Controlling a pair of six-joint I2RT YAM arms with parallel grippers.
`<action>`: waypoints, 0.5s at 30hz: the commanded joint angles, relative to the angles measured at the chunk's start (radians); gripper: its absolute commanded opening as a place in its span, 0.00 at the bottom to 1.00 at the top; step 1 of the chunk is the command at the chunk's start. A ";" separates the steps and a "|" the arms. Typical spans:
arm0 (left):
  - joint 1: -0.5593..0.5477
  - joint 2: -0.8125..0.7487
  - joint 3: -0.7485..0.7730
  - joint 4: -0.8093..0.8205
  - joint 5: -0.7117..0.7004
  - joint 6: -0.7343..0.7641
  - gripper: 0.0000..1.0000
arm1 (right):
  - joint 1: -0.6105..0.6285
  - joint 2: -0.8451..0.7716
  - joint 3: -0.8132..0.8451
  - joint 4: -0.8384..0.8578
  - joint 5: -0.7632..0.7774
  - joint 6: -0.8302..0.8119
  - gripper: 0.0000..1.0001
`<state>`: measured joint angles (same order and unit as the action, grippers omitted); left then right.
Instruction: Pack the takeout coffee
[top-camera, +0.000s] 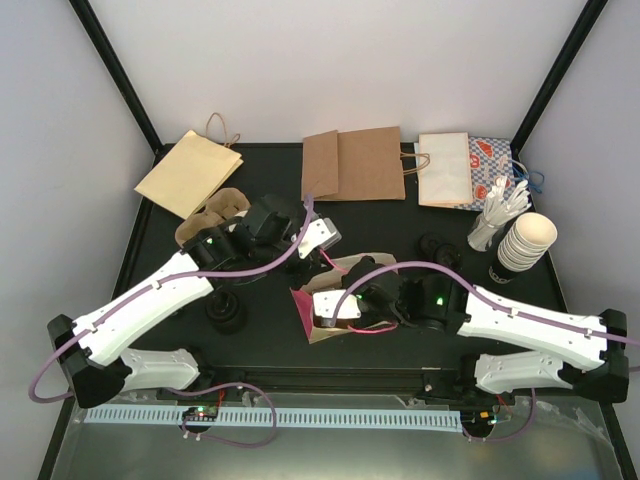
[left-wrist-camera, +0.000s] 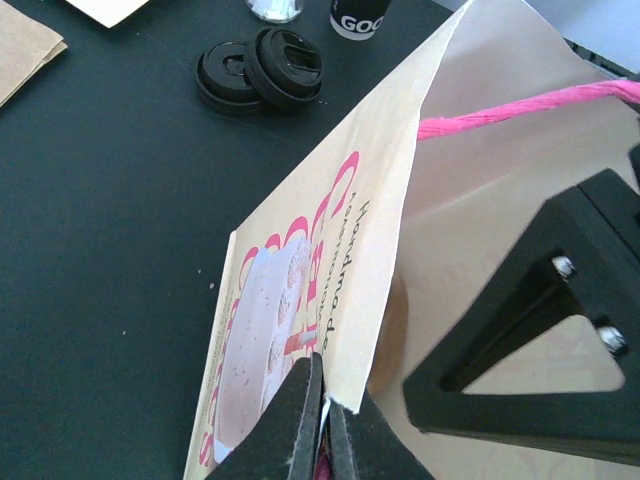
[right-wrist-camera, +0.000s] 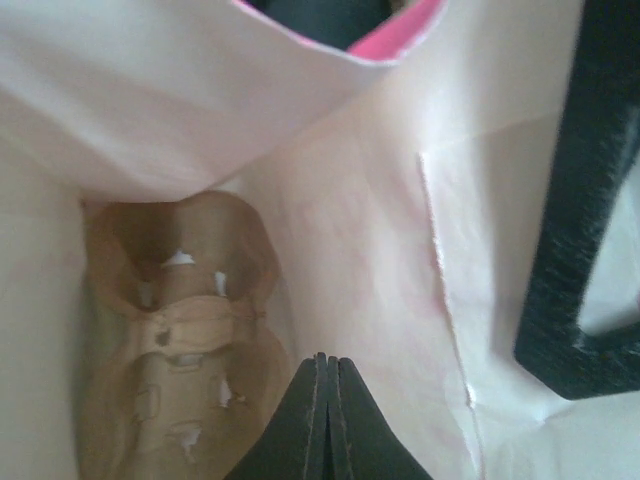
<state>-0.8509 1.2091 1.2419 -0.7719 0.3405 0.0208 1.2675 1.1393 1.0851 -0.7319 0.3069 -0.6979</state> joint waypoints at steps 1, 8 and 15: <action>0.014 0.000 0.054 -0.016 0.041 0.001 0.01 | 0.005 0.021 0.066 -0.169 -0.141 0.002 0.01; 0.046 0.005 0.061 -0.011 0.055 -0.014 0.02 | 0.006 0.016 0.058 -0.248 -0.113 0.018 0.01; 0.091 0.013 0.050 -0.008 0.086 -0.031 0.02 | 0.005 -0.058 0.038 -0.214 -0.058 0.021 0.01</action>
<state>-0.7849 1.2129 1.2564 -0.7795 0.3820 0.0120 1.2675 1.1416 1.1332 -0.9535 0.2119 -0.6914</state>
